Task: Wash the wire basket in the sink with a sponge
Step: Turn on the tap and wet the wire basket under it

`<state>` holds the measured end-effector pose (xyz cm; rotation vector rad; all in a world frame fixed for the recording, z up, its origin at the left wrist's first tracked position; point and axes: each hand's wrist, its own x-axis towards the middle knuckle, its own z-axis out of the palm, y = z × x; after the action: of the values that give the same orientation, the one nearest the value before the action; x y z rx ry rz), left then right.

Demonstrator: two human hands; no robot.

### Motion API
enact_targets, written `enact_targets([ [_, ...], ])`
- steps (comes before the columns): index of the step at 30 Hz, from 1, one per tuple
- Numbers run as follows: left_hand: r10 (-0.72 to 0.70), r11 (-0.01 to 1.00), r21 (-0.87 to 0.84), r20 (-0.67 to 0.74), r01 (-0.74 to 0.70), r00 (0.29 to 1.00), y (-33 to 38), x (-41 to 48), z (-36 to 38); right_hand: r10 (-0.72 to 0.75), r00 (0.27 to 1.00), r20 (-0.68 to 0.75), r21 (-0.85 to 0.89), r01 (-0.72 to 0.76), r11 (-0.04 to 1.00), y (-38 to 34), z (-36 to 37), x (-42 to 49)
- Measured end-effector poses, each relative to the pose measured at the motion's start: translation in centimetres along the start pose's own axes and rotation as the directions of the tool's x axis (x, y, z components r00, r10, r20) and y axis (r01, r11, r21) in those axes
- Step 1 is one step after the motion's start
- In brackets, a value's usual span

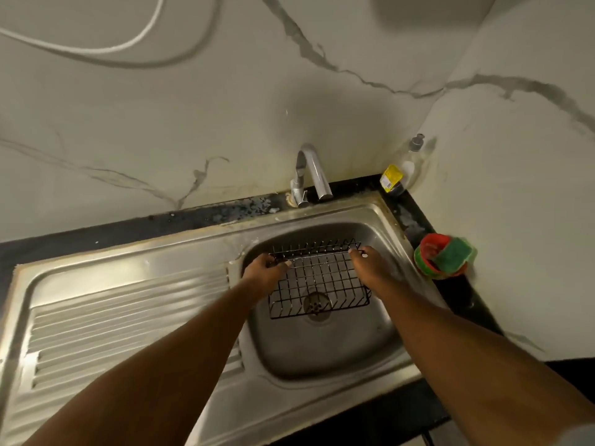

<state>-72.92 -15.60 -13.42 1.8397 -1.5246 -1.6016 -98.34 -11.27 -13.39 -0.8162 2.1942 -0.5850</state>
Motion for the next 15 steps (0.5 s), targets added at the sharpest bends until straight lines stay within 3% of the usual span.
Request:
enact_targets([
  [6,-0.162,0.984,-0.082,-0.067,0.157,0.984,-1.3,3.0,4.0,0.006,0.992,0.129,-0.088,0.006,0.996,1.9,-0.2,5.0],
  [15,-0.284,0.957,-0.093,-0.124,0.273,0.951,-1.8,6.8,6.0,0.083,0.959,0.271,-0.186,-0.033,0.982,5.2,2.5,10.9],
])
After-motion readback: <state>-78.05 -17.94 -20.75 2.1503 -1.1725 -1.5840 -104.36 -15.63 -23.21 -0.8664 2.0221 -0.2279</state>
